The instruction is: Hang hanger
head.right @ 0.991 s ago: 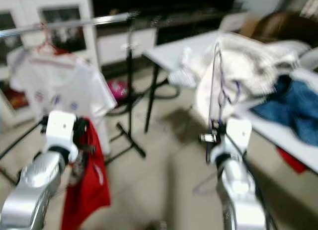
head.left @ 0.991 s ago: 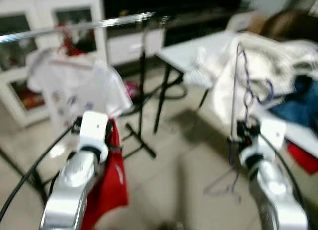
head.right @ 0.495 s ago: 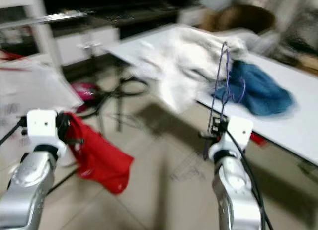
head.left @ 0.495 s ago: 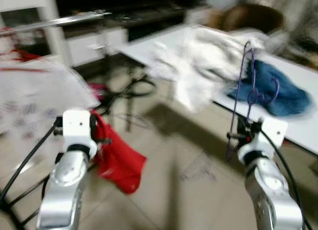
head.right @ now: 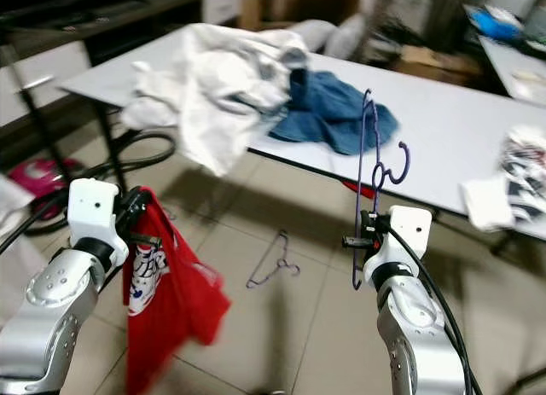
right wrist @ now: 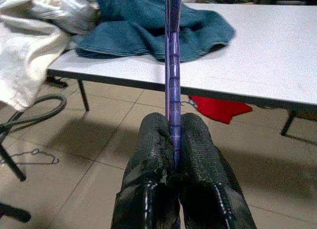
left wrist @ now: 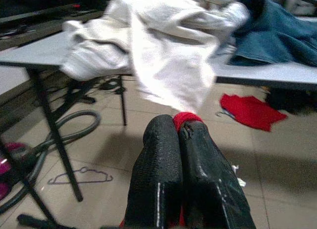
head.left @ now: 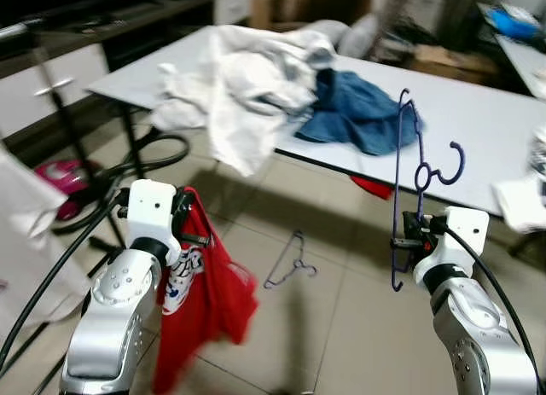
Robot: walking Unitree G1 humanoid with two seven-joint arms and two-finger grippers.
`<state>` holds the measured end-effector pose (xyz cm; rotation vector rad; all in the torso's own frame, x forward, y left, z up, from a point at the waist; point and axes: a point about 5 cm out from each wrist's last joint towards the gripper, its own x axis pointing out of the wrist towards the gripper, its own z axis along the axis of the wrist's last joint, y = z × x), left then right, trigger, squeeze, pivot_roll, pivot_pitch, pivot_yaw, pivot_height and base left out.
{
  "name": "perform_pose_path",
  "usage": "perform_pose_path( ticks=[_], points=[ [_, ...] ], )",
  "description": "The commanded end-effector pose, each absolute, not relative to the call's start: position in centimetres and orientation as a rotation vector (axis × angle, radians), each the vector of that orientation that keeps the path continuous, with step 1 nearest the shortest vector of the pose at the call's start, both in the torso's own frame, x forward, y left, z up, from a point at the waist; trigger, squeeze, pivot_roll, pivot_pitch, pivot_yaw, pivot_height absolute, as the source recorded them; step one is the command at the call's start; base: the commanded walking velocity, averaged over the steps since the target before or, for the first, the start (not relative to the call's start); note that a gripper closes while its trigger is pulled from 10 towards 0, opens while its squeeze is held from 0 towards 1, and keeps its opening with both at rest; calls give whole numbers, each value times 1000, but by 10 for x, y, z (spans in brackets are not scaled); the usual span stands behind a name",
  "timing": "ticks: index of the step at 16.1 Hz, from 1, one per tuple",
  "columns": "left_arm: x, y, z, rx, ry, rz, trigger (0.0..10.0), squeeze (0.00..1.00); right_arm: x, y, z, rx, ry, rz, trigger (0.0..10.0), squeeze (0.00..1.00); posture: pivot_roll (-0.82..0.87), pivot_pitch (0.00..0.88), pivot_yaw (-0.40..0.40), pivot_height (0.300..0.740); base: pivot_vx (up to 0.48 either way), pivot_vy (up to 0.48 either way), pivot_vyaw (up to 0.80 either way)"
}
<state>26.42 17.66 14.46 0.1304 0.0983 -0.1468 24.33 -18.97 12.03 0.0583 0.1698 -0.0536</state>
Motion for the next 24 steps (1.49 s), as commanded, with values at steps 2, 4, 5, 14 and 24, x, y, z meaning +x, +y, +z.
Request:
perform_pose_path(
  ticks=[2, 4, 5, 14, 24],
  points=[
    [270, 172, 151, 144, 63, -169, 10000, 0, 240, -195, 129, 69, 133, -65, 10000, 0, -49, 0, -27, 740, 0, 0, -791],
    [274, 170, 154, 125, 49, -183, 10000, 0, 236, -195, 125, 46, 167, -46, 10000, 0, -55, 0, -17, 740, 0, 0, -772],
    [275, 168, 154, 123, 47, -208, 10000, 0, 234, -195, 123, 46, 171, -64, 10000, 0, -57, 0, -16, 740, 0, 341, -769],
    [275, 177, 153, 131, 60, -144, 10000, 0, 237, -181, 120, 31, 211, 82, 10000, 0, -48, 0, -57, 740, 0, 22, -673],
    [287, 184, 168, 145, 36, -203, 0, 0, 225, -224, 174, -328, 235, 726, 10000, 0, -37, 0, -83, 740, 0, 0, 0]
  ],
)
